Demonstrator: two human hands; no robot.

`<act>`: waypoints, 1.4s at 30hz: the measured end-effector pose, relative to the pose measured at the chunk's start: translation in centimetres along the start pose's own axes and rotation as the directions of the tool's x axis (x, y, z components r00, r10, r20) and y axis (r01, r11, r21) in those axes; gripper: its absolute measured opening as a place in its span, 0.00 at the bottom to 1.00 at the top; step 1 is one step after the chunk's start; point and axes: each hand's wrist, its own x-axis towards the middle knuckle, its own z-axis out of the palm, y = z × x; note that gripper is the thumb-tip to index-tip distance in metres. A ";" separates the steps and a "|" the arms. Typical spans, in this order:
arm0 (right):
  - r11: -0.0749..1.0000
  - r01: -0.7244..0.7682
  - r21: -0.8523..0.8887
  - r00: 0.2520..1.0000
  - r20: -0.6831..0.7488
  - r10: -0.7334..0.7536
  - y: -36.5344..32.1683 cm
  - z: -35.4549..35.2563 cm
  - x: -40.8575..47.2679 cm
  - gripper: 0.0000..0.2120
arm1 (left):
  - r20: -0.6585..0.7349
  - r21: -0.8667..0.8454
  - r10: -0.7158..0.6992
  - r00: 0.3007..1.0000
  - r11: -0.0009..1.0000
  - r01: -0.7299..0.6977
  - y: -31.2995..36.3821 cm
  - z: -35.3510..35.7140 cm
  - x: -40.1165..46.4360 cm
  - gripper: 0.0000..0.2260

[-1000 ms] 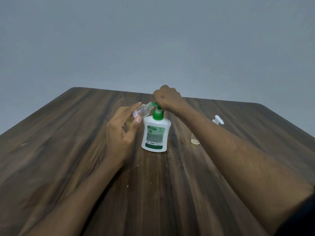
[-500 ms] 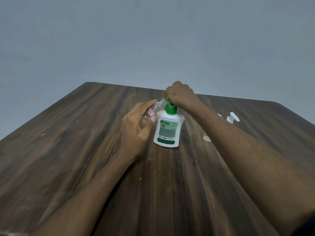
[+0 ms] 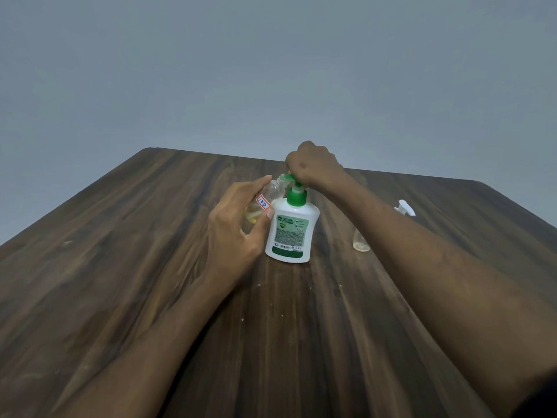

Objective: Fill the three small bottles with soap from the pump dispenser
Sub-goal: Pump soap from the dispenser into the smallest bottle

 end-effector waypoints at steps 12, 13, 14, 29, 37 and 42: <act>0.999 -0.041 0.014 0.999 0.003 0.041 0.4 0.7 0.0 0.07 | -0.016 0.028 -0.015 1.000 0.999 0.015 -0.2 0.1 -0.2 0.20; 0.999 -0.033 -0.002 0.999 -0.004 0.033 0.3 0.6 0.1 0.07 | -0.017 0.028 -0.014 1.000 1.000 0.014 -0.1 0.1 -0.3 0.20; 1.000 -0.029 -0.011 0.999 -0.014 0.029 0.1 0.3 0.2 0.07 | -0.019 0.023 -0.012 1.000 1.000 0.013 0.0 0.2 -0.2 0.20; 1.000 -0.010 0.006 1.000 -0.005 0.010 0.1 0.5 0.2 0.07 | -0.029 0.072 -0.015 0.999 0.997 0.017 0.0 0.3 -0.4 0.20; 1.000 -0.018 -0.022 1.000 -0.025 0.018 0.0 0.5 0.2 0.07 | -0.029 0.086 -0.021 0.999 0.996 0.024 0.1 0.5 -0.5 0.21; 1.000 -0.018 0.010 1.000 -0.020 0.018 0.2 0.7 0.1 0.07 | -0.027 0.097 -0.030 0.999 0.995 0.032 -0.1 0.6 -0.5 0.21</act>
